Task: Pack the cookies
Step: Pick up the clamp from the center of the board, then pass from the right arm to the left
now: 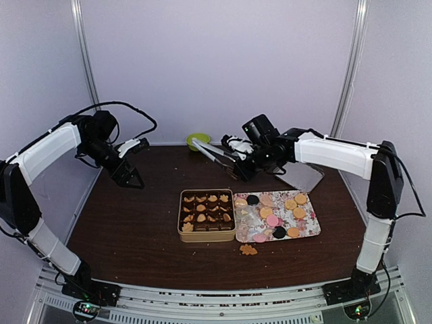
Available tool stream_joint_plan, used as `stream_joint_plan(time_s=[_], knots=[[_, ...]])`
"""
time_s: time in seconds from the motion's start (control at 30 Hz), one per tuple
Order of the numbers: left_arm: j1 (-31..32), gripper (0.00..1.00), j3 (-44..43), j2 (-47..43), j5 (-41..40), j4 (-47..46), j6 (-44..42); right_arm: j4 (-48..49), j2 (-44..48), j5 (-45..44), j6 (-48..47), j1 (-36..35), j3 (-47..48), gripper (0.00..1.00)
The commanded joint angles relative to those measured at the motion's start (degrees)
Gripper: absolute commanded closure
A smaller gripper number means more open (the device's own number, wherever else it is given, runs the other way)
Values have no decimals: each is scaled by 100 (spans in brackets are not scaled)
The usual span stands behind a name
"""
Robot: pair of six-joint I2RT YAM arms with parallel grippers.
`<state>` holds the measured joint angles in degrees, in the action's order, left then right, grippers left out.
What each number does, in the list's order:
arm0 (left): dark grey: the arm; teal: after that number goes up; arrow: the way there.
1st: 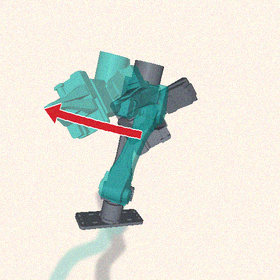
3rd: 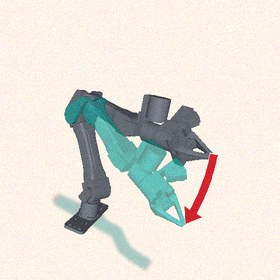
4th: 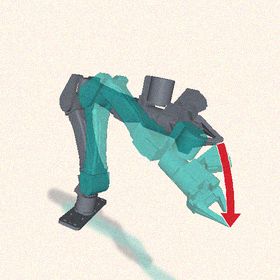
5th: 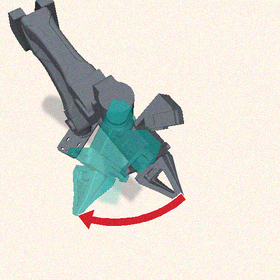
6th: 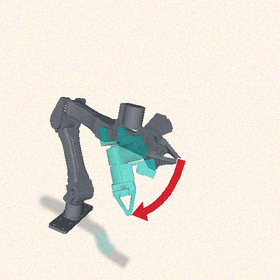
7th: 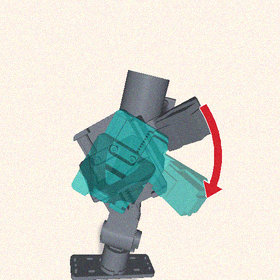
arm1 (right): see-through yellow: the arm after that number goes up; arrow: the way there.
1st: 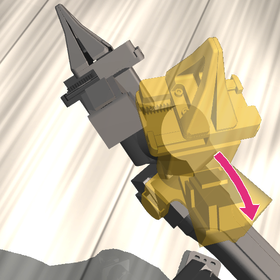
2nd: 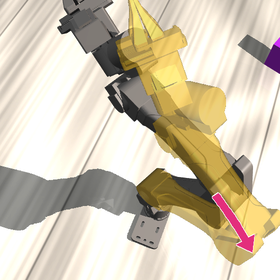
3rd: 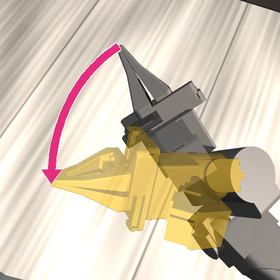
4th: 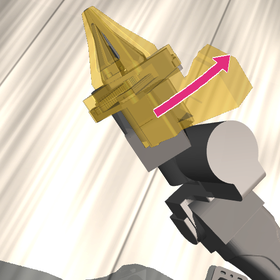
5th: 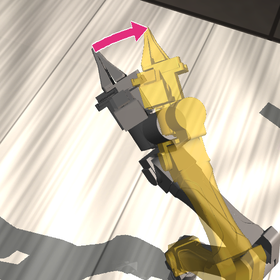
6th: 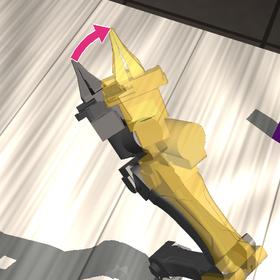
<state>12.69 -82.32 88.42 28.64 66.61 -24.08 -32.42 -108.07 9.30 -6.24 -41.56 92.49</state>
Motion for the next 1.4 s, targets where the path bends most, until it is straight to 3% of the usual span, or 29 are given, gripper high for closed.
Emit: stream_joint_plan(time_s=[0.0, 0.1, 0.23, 0.4, 0.53, 0.67, 0.8, 1.0, 1.37], knots=[[-45, 2, -561, -50, 636, 32, 175, 1296, 836, -824, 238, -686, -806, 100], [-39, 2, -963, 39, 1200, -8, 412, 2721, 1372, -974, 956, -1133, -1396, 100], [-41, 2, -1294, -39, 2341, -8, 444, 4948, 1656, -41, 2274, -1342, -1779, 100], [-41, 2, -1442, -368, 3353, -35, 374, 6912, 1352, 810, 4035, -1335, -1790, 100], [-33, 4, -1291, -726, 3761, -648, 809, 8043, 885, 1247, 5116, -1335, -1648, 100], [-30, 10, -1128, -952, 3863, -1280, 1359, 8585, 546, 1624, 5671, -1356, -1418, 100], [-33, 16, -1130, -958, 3458, -1282, 1264, 9326, 418, 2115, 6250, -1292, -1363, 100], [-39, 32, -1068, -867, 2919, -2097, 1667, 9931, 18, 2982, 7090, -1126, -779, 100], [229, 44, -1541, -445, 3499, -2148, 1792, 9710, -470, 3110, 7202, -1158, -124, 100]])
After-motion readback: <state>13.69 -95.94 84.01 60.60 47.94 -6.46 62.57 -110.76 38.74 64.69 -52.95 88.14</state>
